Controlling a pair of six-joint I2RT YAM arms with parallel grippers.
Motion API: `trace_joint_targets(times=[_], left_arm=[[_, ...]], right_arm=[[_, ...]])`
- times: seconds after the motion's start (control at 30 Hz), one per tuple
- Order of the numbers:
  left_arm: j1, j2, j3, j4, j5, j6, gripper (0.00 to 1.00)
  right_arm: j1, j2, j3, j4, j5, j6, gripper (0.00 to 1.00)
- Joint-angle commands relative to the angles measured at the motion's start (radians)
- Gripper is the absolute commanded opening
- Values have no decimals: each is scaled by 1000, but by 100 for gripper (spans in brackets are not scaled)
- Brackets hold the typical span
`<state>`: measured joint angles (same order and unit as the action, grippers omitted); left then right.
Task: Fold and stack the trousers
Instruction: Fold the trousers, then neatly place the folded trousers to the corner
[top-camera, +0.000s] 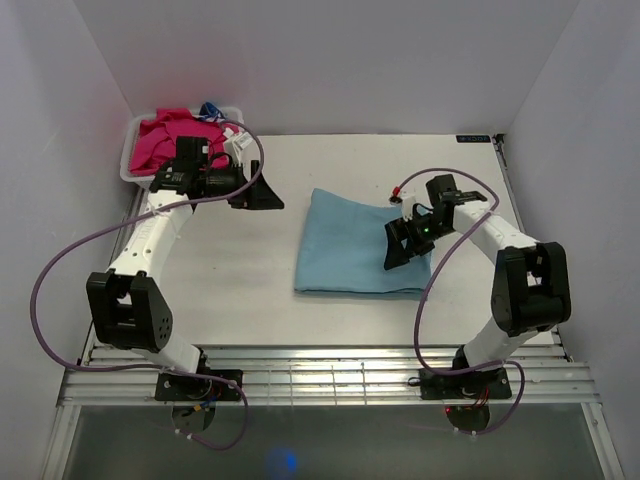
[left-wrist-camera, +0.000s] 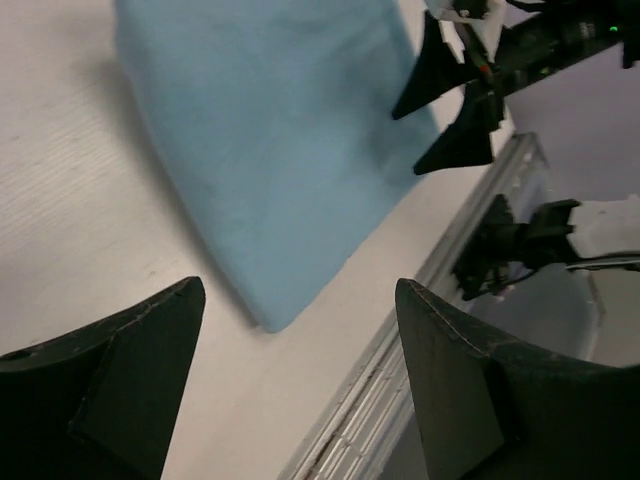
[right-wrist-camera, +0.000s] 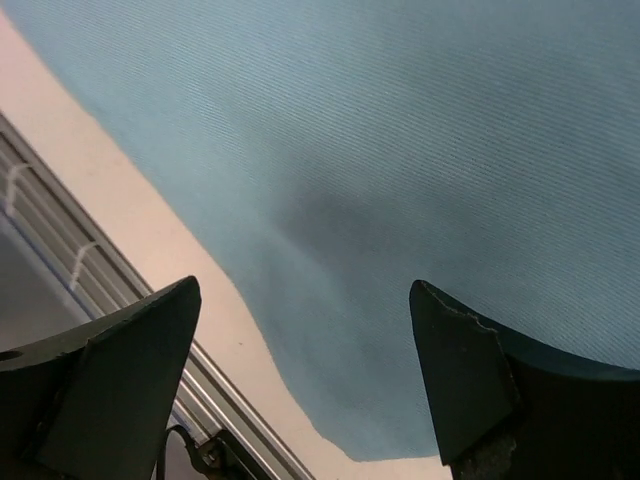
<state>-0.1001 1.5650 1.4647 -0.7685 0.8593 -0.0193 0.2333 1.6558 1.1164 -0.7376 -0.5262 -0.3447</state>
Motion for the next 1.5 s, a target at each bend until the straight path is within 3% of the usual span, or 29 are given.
trace_joint_targets(times=[0.0,0.13,0.3,0.43,0.6,0.77,0.87,0.93,1.03,1.07,1.17,1.27,1.3,1.33,1.47], left_arm=[[-35,-83,-121,437,268,-249,86],[-127,34,-118,563,268,-341,85],[-194,183,-130,890,212,-508,85],[-220,401,-60,980,184,-634,82],[-201,633,-95,1109,126,-731,80],[-167,740,-38,1114,139,-700,79],[-161,704,3,1106,170,-673,82],[-161,612,34,1022,155,-566,91],[-159,505,178,690,10,-358,97],[-158,477,234,535,-41,-313,98],[-147,341,243,373,-224,-180,98],[-113,194,139,354,-310,-133,98],[-87,169,96,345,-309,-136,98],[-73,146,76,333,-307,-140,98],[-44,60,-6,291,-316,-156,98]], right_arm=[[-87,-119,87,14,-243,-60,90],[-147,-99,192,17,-426,-36,90],[-184,53,249,118,-480,50,90],[-209,218,290,126,-520,52,90],[-328,361,160,210,-554,65,90],[-384,394,82,169,-503,-48,90],[-390,331,173,49,-459,-117,90],[-385,279,303,-57,-384,-163,90],[-321,159,396,-92,-184,-134,90],[-295,89,385,-76,-125,-105,90],[-140,-57,237,22,108,-14,90],[73,-158,49,174,329,-42,90],[171,-159,27,199,386,-48,90],[208,-146,23,205,455,-47,90],[308,28,112,100,489,74,93]])
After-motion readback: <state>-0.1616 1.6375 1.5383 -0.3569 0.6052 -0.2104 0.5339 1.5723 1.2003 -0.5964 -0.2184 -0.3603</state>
